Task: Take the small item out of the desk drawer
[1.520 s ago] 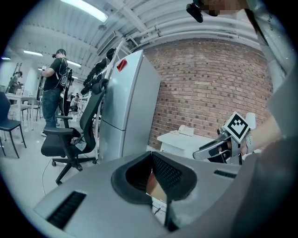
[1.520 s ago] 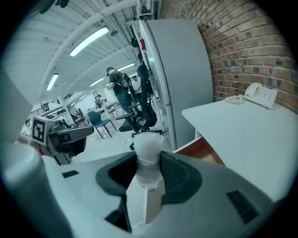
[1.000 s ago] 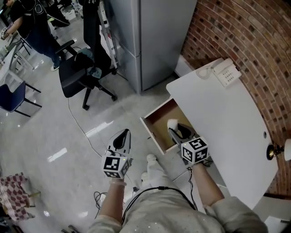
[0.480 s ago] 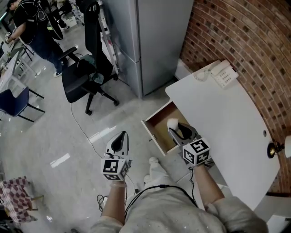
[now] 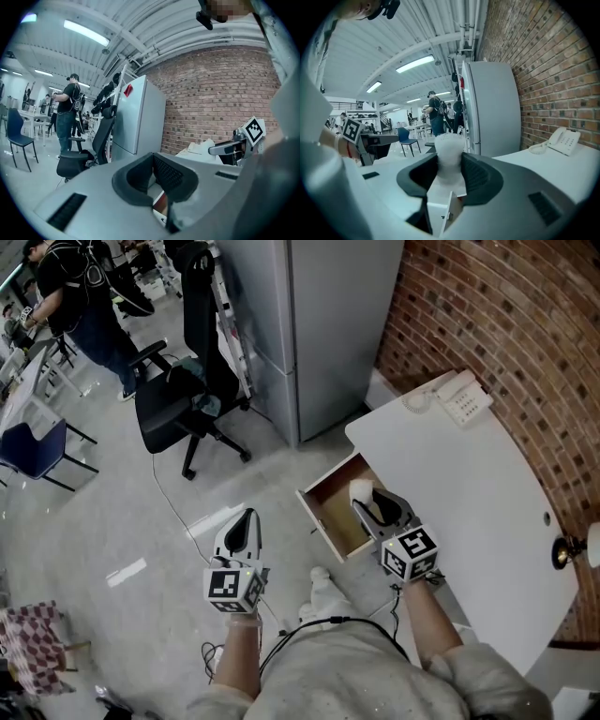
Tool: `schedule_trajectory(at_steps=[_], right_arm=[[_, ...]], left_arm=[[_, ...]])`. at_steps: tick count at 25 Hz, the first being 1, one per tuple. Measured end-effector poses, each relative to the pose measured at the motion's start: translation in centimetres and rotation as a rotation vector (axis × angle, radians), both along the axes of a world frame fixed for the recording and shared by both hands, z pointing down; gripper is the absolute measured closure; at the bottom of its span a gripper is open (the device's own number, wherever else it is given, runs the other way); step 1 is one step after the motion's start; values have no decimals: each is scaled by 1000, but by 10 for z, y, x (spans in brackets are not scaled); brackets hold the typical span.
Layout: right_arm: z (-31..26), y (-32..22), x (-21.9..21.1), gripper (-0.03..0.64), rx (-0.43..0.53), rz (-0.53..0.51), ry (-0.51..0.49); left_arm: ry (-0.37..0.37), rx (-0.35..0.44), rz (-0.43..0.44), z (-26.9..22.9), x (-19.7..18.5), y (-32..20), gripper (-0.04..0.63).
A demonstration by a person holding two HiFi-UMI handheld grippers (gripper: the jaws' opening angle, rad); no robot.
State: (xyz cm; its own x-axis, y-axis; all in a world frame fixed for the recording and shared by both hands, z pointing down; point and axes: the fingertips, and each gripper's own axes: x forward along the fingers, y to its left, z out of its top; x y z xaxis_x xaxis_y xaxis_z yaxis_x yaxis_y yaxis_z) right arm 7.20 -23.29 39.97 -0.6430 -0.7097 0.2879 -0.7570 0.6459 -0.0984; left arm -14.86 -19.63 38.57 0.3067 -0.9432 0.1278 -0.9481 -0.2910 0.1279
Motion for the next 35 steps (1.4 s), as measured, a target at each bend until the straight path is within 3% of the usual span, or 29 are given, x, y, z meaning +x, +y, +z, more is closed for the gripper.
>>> schedule_trajectory(at_steps=[35], right_arm=[[-52,-13,-13,456,132,31,-17]], left_arm=[[-2,89,-81,-37,-56,0,589]])
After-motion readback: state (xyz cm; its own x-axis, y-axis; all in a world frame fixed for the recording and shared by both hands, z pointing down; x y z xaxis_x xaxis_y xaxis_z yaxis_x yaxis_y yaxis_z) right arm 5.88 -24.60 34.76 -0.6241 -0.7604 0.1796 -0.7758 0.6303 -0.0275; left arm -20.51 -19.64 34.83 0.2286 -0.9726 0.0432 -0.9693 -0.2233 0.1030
